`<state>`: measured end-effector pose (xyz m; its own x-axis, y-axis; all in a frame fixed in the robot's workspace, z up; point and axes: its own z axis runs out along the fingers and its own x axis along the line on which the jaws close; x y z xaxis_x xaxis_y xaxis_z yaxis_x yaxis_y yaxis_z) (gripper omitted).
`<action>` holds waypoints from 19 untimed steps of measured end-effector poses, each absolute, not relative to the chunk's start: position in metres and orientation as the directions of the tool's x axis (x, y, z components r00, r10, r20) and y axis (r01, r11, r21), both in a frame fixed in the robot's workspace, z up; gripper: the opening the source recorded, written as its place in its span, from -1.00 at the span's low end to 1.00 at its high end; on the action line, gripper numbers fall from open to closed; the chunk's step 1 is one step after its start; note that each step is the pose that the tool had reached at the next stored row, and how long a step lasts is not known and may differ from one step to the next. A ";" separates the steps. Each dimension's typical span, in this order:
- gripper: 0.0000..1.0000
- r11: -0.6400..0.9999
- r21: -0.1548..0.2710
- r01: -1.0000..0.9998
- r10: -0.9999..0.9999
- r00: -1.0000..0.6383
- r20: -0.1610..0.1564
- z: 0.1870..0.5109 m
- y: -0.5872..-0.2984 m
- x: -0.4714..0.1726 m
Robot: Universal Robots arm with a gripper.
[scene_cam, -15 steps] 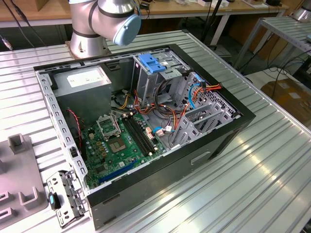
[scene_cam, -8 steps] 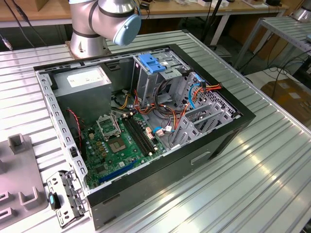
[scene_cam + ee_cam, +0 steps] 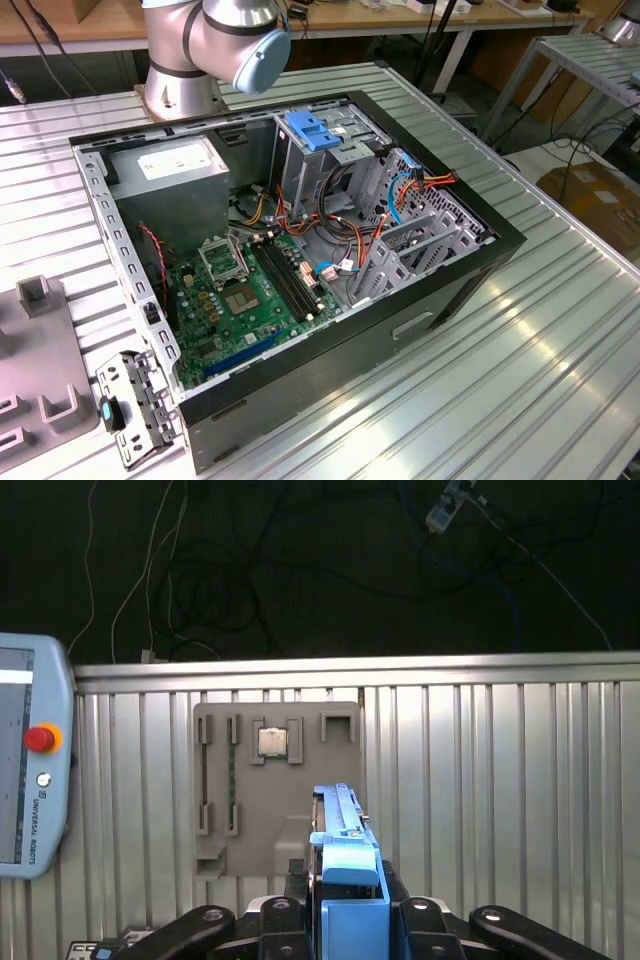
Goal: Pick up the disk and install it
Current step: 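Pick up the disk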
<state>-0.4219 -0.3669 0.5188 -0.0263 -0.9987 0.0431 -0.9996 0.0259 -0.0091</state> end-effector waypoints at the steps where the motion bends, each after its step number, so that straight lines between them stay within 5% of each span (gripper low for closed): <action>1: -0.26 0.026 -0.009 -1.000 -0.999 -0.026 0.043 0.519 -0.367 -0.421; 19: -0.26 0.026 -0.009 -1.000 -0.999 -0.026 0.043 0.519 -0.367 -0.370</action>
